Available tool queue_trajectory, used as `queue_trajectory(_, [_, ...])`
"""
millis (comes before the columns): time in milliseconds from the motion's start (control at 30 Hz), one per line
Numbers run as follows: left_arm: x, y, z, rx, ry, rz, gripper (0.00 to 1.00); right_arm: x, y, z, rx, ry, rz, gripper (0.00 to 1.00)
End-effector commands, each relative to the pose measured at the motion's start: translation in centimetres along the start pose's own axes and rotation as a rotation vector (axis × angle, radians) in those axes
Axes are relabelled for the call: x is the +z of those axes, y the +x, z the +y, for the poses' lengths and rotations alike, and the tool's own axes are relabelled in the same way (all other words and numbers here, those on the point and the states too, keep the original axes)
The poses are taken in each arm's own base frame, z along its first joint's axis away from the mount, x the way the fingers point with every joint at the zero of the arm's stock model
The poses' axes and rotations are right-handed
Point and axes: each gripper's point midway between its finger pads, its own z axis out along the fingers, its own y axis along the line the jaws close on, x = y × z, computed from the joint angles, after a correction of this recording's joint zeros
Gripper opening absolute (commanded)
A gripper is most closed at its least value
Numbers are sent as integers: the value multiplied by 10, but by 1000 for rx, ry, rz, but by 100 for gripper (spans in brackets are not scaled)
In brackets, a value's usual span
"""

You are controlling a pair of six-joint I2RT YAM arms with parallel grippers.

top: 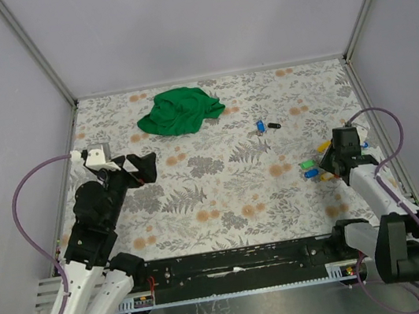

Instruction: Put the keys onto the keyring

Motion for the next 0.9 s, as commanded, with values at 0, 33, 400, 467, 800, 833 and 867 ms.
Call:
queue_trajectory(0, [5,-4,-4,23,30,-23,100,11,-22,-1,38,47,-90,32])
queue_trajectory(33, [5,-4,-4,24,30,-22,100,13,-21,-2,39,53,-87,30])
queue_trajectory(400, [7,-1,-2,28,26,-12,100,33,-14,1,50,60,-48,28])
queue_trajectory(467, [7,-1,-3,28,28,-11,100,36,-10,2,50,58,-26,30])
queue_trajectory(800, [7,-2,-5,27,40,-12,100,31,0,6,45,29,23,23])
queue_trajectory(833, [7,-2,-5,27,40,-12,100,30,1,10,41,8,34,19])
queue_trajectory(867, [7,-1,-5,28,41,-9,100,28,2,16,37,-19,54,16])
